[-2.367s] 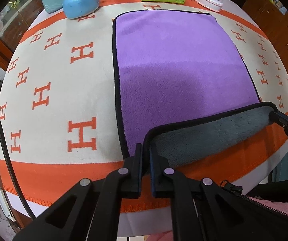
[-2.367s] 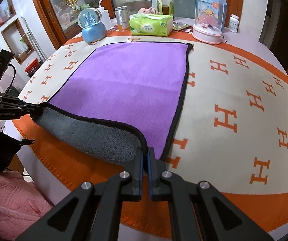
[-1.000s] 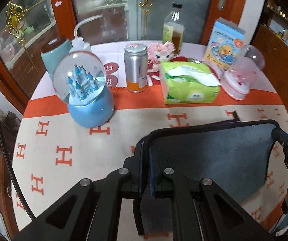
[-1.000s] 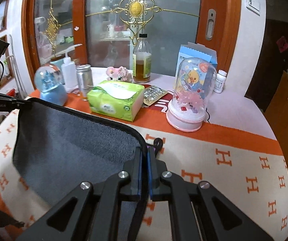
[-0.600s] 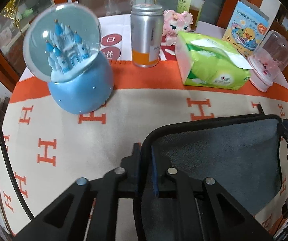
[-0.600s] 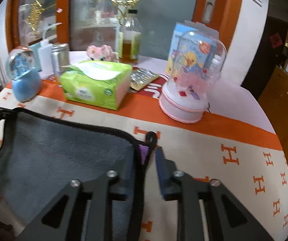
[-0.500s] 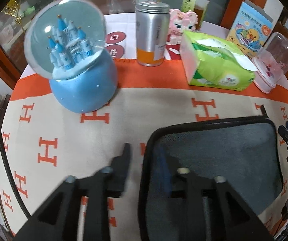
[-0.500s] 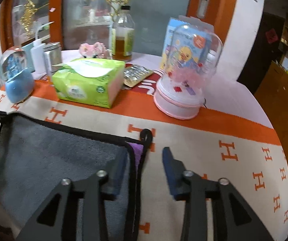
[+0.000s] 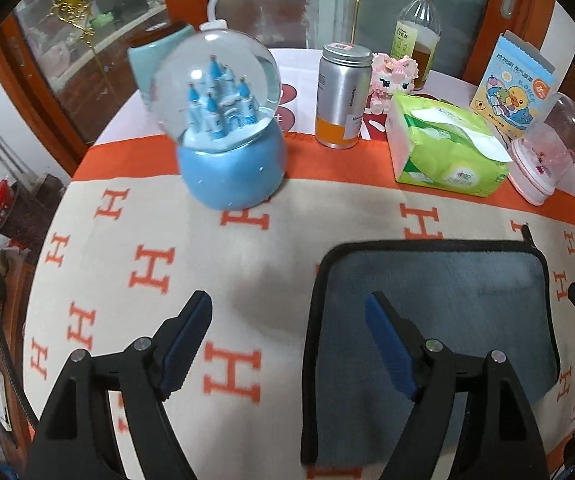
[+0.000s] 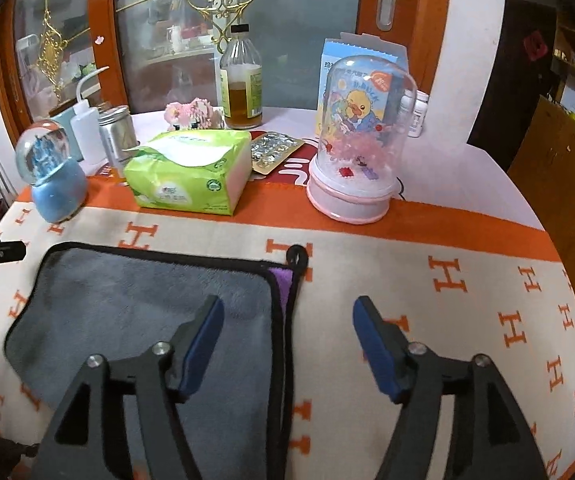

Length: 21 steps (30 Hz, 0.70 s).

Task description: Fold towel

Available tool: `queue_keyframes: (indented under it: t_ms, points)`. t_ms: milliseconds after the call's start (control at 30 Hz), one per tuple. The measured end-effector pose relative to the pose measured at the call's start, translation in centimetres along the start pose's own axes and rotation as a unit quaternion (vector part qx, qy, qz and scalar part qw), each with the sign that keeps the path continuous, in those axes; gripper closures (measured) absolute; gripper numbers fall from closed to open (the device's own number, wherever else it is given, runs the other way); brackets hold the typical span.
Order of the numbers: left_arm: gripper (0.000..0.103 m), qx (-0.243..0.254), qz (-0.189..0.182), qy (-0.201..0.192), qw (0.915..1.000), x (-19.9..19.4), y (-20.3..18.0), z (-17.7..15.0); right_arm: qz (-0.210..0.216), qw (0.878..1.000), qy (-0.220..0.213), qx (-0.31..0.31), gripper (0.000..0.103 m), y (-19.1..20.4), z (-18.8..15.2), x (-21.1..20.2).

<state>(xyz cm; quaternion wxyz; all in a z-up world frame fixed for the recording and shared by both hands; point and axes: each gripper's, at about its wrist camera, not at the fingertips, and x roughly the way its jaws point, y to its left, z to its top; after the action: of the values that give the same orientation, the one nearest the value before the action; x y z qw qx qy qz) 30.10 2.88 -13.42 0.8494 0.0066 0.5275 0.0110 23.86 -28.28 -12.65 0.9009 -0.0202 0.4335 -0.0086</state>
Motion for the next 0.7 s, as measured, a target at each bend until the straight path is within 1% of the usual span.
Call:
queue_keyframes:
  t_ms: [167,333,433,700]
  points:
    - [0.025,0.003,0.007,-0.008,0.9999,-2.8,-0.1,-2.4,0.015,1.000,0.009,0.006,0.023,-0.1,-1.7,-2.7]
    - [0.025,-0.003,0.000,-0.020,0.9998,-6.3,0.0,-5.6,0.018,0.999,0.022,0.018,0.016,-0.1,-4.3,-5.8]
    - [0.024,-0.008,-0.004,-0.026,0.9996,-8.3,0.0,-7.8,0.034,0.999,0.030,0.028,0.015,0.0,-6.2,-7.8]
    - [0.024,-0.020,-0.016,-0.033,0.9991,-12.8,-0.3,-13.9,0.058,0.997,0.038,0.045,0.015,0.2,-11.2,-13.1]
